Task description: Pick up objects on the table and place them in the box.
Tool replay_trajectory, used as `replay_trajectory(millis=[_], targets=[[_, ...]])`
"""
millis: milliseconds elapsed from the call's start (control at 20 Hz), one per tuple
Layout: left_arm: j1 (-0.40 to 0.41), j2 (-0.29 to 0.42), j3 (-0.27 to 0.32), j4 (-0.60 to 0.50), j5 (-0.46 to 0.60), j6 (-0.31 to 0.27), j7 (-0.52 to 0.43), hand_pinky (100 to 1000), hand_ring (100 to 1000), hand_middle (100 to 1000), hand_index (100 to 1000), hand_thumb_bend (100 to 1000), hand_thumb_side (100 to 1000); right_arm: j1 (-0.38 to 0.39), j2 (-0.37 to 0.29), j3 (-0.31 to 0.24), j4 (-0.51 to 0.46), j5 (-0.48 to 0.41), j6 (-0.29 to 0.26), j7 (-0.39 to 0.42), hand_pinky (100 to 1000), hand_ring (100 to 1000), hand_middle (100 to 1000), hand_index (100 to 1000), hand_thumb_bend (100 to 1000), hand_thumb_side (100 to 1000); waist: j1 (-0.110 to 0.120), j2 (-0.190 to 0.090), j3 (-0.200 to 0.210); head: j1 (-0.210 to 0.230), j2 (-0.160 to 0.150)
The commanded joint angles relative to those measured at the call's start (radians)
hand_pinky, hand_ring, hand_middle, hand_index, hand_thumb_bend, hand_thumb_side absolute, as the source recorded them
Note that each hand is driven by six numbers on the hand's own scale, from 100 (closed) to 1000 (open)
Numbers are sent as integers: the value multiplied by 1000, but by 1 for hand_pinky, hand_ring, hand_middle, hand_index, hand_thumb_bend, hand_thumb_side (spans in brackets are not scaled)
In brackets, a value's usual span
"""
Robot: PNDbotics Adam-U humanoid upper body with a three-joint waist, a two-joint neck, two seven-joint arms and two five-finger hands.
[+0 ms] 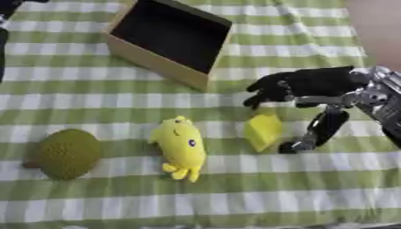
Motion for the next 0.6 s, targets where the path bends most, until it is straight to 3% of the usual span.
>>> replay_trajectory(millis=[50, 600], targets=[[-5, 10, 3, -15, 3, 5, -1, 671, 769, 687, 821, 100, 576, -11, -12, -8, 7, 26, -296, 281, 1000, 1000, 772, 986, 411, 515, 13, -21, 1, -3, -1], [-2, 7, -1, -15, 2, 12, -9, 668, 768, 687, 820, 100, 576, -13, 11, -10, 52, 42, -296, 269, 1000, 1000, 673, 912, 216, 468, 14, -21, 1, -2, 0]])
